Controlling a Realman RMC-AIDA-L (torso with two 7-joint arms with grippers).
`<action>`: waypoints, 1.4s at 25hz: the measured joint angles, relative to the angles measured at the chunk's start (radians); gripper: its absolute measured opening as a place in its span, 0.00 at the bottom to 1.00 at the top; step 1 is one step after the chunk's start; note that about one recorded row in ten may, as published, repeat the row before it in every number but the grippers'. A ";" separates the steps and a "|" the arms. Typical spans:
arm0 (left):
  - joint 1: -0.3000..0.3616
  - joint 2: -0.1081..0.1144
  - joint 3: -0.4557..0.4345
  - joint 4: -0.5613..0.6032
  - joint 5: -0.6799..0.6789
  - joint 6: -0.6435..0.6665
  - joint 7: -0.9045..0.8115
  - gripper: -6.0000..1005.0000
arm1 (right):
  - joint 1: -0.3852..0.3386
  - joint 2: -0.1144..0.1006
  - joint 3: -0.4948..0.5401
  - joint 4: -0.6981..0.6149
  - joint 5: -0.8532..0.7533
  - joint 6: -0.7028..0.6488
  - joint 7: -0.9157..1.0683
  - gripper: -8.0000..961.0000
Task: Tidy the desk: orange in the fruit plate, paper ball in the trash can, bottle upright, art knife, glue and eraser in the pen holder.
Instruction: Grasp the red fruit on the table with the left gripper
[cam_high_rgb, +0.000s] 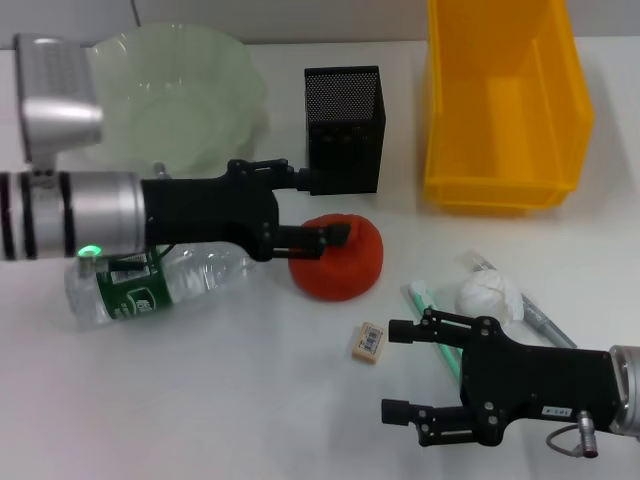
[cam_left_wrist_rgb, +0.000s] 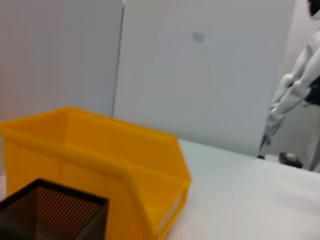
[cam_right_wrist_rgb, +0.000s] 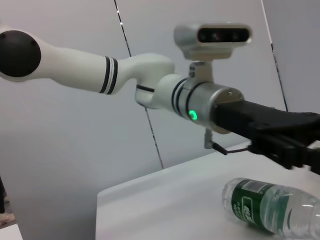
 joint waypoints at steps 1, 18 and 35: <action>-0.018 0.002 0.053 0.010 0.005 -0.061 -0.079 0.81 | 0.001 0.001 0.000 0.001 0.000 0.005 0.000 0.88; -0.053 -0.004 0.379 0.016 -0.009 -0.393 -0.176 0.81 | 0.018 0.002 0.000 0.028 0.023 0.028 -0.001 0.88; -0.050 -0.003 0.382 0.027 -0.043 -0.400 -0.165 0.47 | 0.017 0.003 0.005 0.029 0.023 0.040 0.002 0.88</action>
